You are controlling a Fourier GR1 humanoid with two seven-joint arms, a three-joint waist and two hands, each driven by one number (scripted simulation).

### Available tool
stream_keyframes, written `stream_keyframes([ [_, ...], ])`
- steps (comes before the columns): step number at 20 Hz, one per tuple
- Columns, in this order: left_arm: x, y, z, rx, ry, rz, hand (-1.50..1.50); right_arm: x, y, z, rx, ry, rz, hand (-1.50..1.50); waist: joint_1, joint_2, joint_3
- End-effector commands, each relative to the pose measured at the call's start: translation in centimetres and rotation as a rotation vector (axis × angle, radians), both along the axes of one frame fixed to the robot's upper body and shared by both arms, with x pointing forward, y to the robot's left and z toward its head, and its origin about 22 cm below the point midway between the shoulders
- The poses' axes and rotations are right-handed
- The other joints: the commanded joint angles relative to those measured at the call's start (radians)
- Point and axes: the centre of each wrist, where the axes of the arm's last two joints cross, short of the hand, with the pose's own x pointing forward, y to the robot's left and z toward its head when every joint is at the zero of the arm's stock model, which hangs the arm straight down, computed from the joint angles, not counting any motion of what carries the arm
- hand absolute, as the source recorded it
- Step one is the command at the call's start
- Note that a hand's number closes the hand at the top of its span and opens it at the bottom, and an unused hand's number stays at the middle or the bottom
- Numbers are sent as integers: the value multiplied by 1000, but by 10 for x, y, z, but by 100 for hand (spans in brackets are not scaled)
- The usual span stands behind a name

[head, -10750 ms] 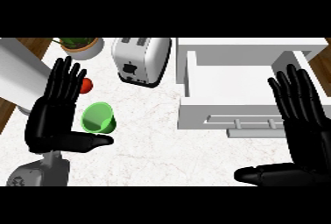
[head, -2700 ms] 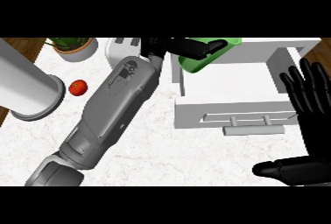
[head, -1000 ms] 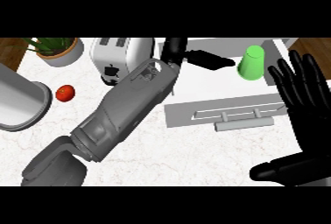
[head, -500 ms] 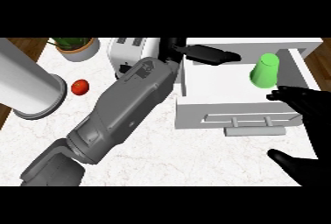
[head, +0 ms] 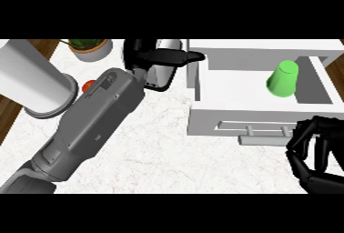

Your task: Pick up the cup, place it into the drawer and close the drawer

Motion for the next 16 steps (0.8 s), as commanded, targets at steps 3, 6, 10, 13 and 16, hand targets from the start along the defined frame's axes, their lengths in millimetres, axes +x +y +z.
stream_keyframes([
  [3,-26,69,-13,-7,30,58,-150,-6,-7,-4,-154,36,-7,150,8,-2,0],
  [6,-54,89,-40,-30,33,57,-150,7,3,-25,-178,53,-65,150,14,3,1],
  [10,-78,132,-31,-42,61,63,-150,10,23,-24,-228,41,-89,150,6,5,0],
  [13,-87,134,-43,-54,63,61,-150,20,23,-37,-389,3,-30,150,1,8,1],
  [16,-88,156,-55,-53,55,93,-150,18,27,-41,-590,-74,5,150,-1,11,0],
])
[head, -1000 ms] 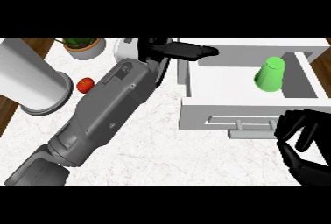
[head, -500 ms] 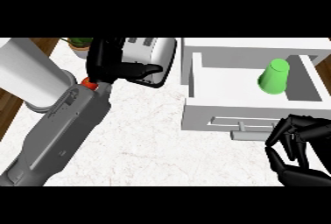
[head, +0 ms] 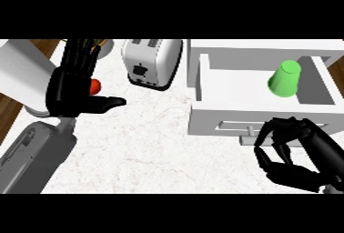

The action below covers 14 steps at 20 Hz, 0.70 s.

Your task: Pick up the cup, place it into the drawer and close the drawer

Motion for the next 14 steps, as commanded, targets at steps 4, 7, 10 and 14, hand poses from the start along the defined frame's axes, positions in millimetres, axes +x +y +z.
stream_keyframes([
  [4,-39,38,-12,4,0,-9,-150,14,13,-38,-302,-70,1,150,-1,1,1],
  [7,-41,73,-26,11,-11,21,-150,38,25,-51,-345,-62,8,150,-10,4,0],
  [10,-60,82,-27,-13,7,11,-150,59,32,-81,-365,-52,-7,-150,-3,4,1],
  [14,-55,94,-32,-29,12,20,-150,76,51,-96,-430,2,-13,-150,-16,5,0],
])
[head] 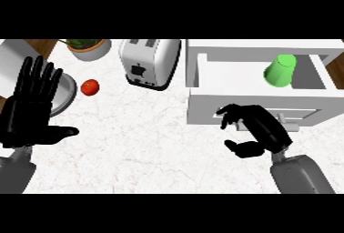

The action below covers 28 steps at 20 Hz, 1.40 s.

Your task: Pick up the cup, place it into the drawer and close the drawer

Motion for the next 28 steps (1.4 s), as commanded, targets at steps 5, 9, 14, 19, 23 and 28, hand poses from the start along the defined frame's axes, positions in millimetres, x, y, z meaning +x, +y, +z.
stream_keyframes([
  [5,-24,20,-11,-4,-2,-3,-150,42,17,-41,-122,45,13,-150,-2,0,0],
  [9,-12,28,-11,-20,9,-5,-150,61,12,-54,-103,60,-5,-150,-7,2,0],
  [14,-35,30,-5,-33,1,-6,-150,86,-6,-60,-64,101,-21,-150,11,4,1],
  [19,-36,47,-35,-45,-11,-34,-150,118,-20,-38,-42,122,-34,-150,27,13,1],
  [23,-14,39,-26,-32,-17,-36,-150,133,-39,-14,-65,131,-36,-150,35,21,2],
  [28,-21,38,-24,-27,-18,-72,-150,142,-50,0,-67,120,-65,-150,54,26,2],
])
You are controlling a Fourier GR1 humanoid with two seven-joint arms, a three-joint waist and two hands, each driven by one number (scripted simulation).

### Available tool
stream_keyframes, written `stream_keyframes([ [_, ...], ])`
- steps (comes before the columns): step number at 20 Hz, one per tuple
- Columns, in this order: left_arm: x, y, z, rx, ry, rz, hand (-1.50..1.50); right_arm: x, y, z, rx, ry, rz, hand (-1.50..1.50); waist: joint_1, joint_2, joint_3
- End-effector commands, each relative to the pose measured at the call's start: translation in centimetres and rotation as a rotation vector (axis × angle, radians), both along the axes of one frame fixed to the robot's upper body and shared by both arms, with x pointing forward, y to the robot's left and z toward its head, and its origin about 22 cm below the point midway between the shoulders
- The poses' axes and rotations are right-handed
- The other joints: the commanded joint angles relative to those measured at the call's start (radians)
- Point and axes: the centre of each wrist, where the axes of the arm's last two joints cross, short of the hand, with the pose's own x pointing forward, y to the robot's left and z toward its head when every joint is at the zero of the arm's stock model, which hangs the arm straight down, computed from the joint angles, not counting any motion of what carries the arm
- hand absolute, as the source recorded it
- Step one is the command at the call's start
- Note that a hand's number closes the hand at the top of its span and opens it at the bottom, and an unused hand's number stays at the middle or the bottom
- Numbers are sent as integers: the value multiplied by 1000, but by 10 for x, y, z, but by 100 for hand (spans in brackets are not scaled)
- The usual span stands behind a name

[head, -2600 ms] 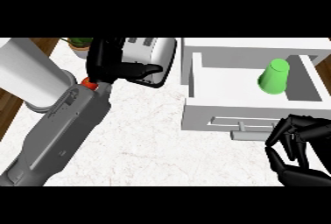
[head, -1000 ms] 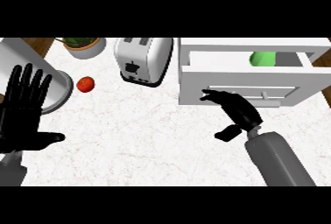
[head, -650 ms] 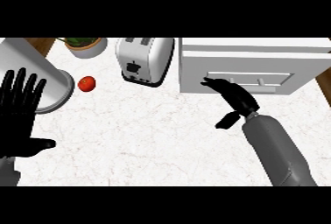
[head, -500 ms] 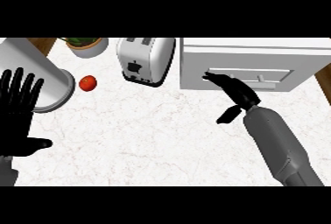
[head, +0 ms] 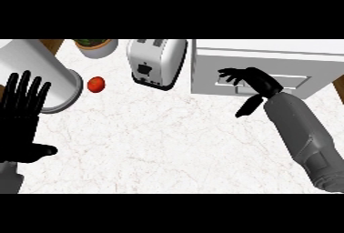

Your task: Pick up the cup, place it into the drawer and close the drawer

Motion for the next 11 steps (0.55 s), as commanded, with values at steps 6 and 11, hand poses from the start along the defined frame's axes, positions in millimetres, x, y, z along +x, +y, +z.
stream_keyframes([
  [6,6,-6,-7,24,5,-20,-150,12,-36,26,-43,18,-118,-150,24,38,8],
  [11,-2,-14,-11,23,-11,-15,-150,12,-36,24,-31,25,-138,-150,41,36,8],
])
